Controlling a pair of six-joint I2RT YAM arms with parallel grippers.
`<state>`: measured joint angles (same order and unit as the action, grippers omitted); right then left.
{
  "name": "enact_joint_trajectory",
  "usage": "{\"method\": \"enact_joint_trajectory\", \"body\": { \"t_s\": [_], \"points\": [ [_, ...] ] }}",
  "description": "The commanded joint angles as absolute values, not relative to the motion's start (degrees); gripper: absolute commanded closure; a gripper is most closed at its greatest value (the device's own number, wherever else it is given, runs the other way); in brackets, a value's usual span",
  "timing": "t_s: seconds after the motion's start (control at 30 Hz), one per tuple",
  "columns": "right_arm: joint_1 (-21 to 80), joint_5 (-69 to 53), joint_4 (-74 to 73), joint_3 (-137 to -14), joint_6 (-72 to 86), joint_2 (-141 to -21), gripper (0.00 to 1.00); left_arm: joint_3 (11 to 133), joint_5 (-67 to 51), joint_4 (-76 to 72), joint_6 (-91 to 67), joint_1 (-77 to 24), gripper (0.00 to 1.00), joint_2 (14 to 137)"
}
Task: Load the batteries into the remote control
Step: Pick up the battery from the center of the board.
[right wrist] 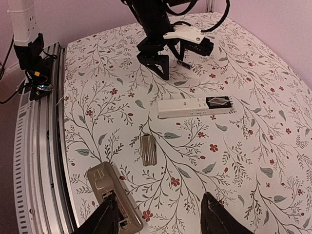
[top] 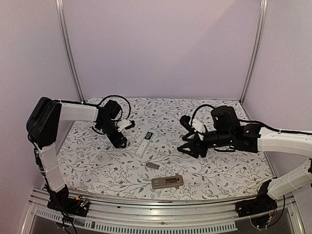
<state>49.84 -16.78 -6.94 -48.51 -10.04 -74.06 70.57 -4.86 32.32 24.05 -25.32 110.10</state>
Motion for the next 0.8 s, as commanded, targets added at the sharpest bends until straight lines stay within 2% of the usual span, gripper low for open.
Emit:
{"method": "enact_joint_trajectory", "body": {
  "t_s": [0.0, 0.17, 0.27, 0.33, 0.5, 0.77],
  "points": [
    [49.92, -17.41, -5.16, -45.87, -8.72, -71.27, 0.44, 71.68, -3.93, 32.72, 28.7, -24.91, 0.16, 107.66],
    [49.92, -18.0, -5.0, -45.65, -8.48, -71.52, 0.44, 74.46, -2.13, 32.49, 30.72, -22.95, 0.18, 108.83],
    [49.92, -18.25, -5.01, -45.94, -8.73, -72.25, 0.44, 77.43, -1.01, 33.05, 31.03, -21.31, 0.34, 111.39],
    [49.97, -18.61, -5.01, -46.13, -8.85, -72.71, 0.44, 79.02, -1.04, 33.21, 31.46, -20.53, 0.4, 113.24],
    [49.92, -18.73, -5.15, -46.41, -8.97, -73.46, 0.44, 82.55, -4.58, 36.64, 31.35, -19.4, 0.43, 117.25],
    [49.93, -18.9, -5.51, -46.13, -8.53, -73.71, 0.44, 82.0, -9.42, 37.52, 30.94, -18.21, 0.4, 118.91]
  ]
}}
